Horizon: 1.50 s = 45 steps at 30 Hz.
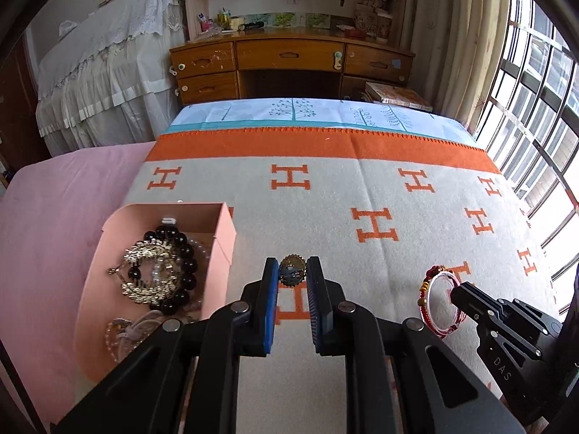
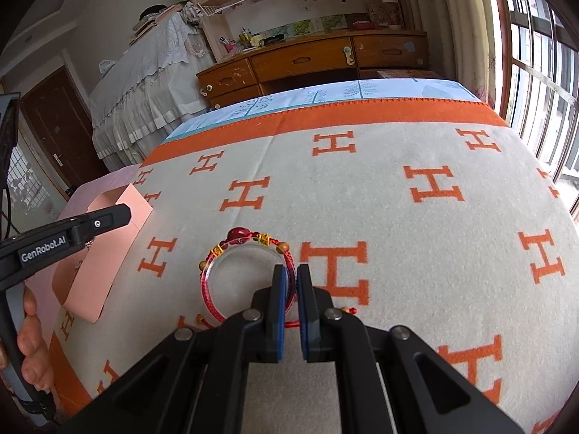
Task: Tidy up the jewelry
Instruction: 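Lower the gold coin into the box with the left tool while the right tool carries the bracelet over it, then lower the red bracelet into the box and open the right tool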
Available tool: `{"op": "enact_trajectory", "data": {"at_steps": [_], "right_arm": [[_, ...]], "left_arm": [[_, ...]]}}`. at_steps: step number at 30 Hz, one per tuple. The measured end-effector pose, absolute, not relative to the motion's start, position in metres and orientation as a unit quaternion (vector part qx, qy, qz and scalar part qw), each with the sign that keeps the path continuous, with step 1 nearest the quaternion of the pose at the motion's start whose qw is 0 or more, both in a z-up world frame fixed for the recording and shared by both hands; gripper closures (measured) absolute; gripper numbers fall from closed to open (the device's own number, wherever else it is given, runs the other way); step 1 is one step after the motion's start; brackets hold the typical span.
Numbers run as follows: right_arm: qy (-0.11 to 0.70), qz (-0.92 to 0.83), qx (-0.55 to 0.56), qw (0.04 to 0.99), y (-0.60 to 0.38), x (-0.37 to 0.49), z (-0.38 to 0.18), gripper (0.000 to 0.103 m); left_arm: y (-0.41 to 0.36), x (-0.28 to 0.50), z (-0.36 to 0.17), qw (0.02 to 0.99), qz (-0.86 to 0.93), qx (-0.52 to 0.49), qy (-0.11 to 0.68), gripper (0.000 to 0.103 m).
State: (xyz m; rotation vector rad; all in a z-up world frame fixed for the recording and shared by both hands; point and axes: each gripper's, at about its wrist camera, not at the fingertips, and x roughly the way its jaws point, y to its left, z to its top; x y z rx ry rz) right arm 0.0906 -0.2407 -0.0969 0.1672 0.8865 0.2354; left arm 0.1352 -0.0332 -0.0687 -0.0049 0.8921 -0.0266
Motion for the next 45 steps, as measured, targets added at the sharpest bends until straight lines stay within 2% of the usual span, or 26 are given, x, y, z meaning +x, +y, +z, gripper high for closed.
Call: {"op": "enact_trajectory", "data": {"at_steps": [11,20,34,37,39,45], "right_arm": [[0.379,0.178,0.028,0.908,-0.178,0.071,-0.027,0.097],[0.351,0.239,0.008,0.905,-0.097,0.085,0.024,0.097],[0.442,0.241,-0.003,0.864,-0.021,0.130,-0.024,0.097],[0.467,0.244,-0.007,0.850,-0.013,0.137,-0.037,0.096],[0.482,0.249,-0.002,0.840,-0.012,0.141,-0.044,0.096],[0.483,0.248,0.016,0.840,-0.018,0.137,-0.043,0.096]], "left_arm": [[0.065,0.085,-0.012,0.917,0.033,-0.042,0.395,0.090],[0.101,0.072,-0.027,0.912,0.004,-0.062,0.406,0.090],[0.119,0.093,-0.082,0.892,-0.002,-0.069,0.447,0.088],[0.119,0.092,-0.083,0.894,0.000,-0.062,0.443,0.069],[0.119,0.089,-0.080,0.899,0.003,-0.056,0.434,0.052],[0.116,0.084,-0.071,0.907,0.002,-0.047,0.419,0.048]]}}
